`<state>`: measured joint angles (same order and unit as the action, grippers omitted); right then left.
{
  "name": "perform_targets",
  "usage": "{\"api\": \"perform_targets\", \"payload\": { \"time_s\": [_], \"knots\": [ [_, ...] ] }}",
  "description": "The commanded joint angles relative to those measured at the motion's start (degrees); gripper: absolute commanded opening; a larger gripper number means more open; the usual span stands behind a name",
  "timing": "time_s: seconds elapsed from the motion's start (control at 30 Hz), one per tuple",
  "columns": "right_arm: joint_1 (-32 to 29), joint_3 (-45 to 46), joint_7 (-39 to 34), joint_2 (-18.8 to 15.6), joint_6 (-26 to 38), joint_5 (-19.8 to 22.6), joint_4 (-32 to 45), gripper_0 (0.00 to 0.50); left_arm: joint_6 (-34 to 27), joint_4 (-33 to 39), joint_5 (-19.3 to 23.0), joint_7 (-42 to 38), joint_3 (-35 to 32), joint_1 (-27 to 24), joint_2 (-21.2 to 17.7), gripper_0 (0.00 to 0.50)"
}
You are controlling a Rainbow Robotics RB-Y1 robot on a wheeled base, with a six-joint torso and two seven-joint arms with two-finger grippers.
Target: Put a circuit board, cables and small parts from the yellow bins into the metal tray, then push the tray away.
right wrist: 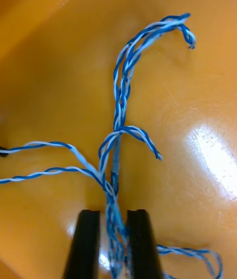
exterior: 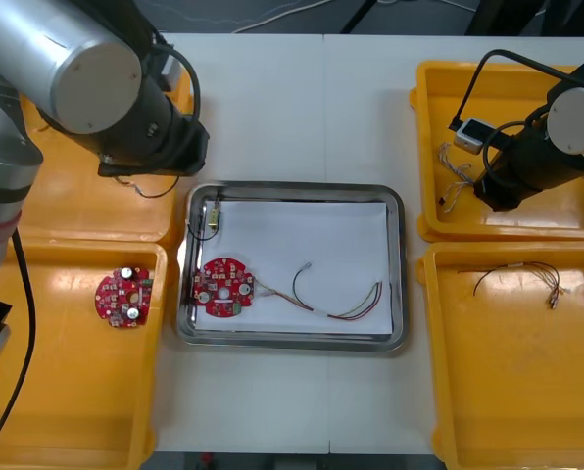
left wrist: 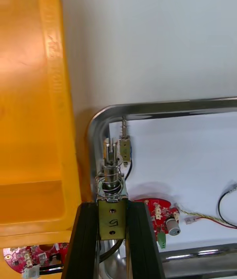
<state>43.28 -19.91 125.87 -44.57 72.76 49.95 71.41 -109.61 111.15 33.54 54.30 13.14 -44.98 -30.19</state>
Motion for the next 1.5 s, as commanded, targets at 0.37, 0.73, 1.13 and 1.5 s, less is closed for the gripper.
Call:
{"api": "perform_targets", "payload": {
  "time_s": [0.37, 0.73, 1.13, 1.5],
  "knots": [
    [0.1, 2.1, 1.4, -0.2, 1.6, -0.2, 1.6, 0.0, -0.4, -5.1, -3.6, 9.0, -7.2, 0.2, -3.5, 0.0],
    [2.3, 10.0, 0.6, -1.1, 16.7, -2.0, 7.6, 0.0, -0.4, -4.5, -1.4, 8.7, -7.2, 0.2, -3.6, 0.0],
    [2.5, 17.9, -1.1, -1.1, 27.6, -4.5, 14.5, 0.0, -0.4, -3.6, 0.5, 8.4, -7.2, 0.2, -3.6, 0.0],
    [4.4, 22.8, -3.4, -1.2, 37.2, -7.8, 21.1, 0.0, -0.4, -3.2, 0.9, 8.0, -7.2, 0.2, -3.4, 0.0]
  ]
}}
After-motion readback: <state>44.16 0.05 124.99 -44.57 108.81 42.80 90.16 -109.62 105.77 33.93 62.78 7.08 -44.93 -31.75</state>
